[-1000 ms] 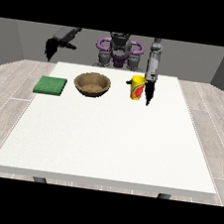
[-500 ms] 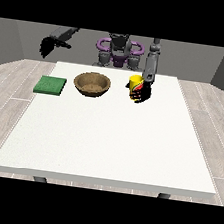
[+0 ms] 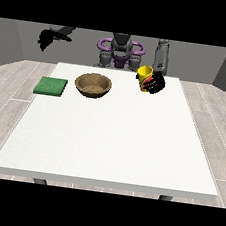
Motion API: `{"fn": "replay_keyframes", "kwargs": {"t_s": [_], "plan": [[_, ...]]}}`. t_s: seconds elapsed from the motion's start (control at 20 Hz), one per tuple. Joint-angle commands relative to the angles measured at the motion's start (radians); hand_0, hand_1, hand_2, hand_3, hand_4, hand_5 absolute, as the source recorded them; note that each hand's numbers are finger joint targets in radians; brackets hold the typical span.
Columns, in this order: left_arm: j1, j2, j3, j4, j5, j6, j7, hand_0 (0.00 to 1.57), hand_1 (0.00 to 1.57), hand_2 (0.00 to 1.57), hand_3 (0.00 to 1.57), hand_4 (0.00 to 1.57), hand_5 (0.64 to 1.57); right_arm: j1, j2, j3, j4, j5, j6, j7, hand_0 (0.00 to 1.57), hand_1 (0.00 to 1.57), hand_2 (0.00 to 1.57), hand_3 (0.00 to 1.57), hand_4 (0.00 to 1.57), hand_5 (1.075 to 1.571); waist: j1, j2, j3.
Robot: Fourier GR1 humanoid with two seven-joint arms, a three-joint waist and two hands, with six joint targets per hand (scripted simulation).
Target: Pick the cup and pour the ball into the bowl, then pick the bowl and place it on the pad
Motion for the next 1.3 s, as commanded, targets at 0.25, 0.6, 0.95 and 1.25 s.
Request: {"fn": "replay_keyframes", "kwargs": {"t_s": [0.25,0.6,0.95,1.25], "plan": [[-0.218,0.203,-0.116,0.016,-0.233,0.031,0.373,1.47,1.47,1.57,1.57,1.57,1.278,0.003,0.026,0.005,0.115,0.043,-0.006,-0.085,0.00,0.00,0.00,0.00,0.00,1.568,0.018,-0.030,-0.0027],[-0.223,0.113,-0.190,-0.017,-0.358,0.058,0.531,1.49,1.49,1.57,1.57,1.57,1.273,-0.037,-0.057,-0.054,0.183,-0.031,0.076,-0.038,0.00,0.00,0.00,0.00,0.00,1.569,0.029,-0.054,-0.0047],[-0.345,0.059,-0.377,0.011,-0.634,0.053,0.811,1.52,1.52,1.57,1.57,1.57,1.211,-0.014,-0.040,-0.028,0.243,0.022,0.058,-0.062,0.00,0.00,0.00,0.00,0.00,1.570,0.028,-0.147,-0.0032],[-0.450,-0.026,-0.566,0.048,-0.902,0.009,0.986,1.54,1.54,1.57,1.57,1.48,1.334,-0.050,-0.069,-0.057,0.303,-0.001,0.083,-0.070,0.00,0.00,0.00,0.00,0.00,1.571,0.023,-0.158,-0.0017]]}}
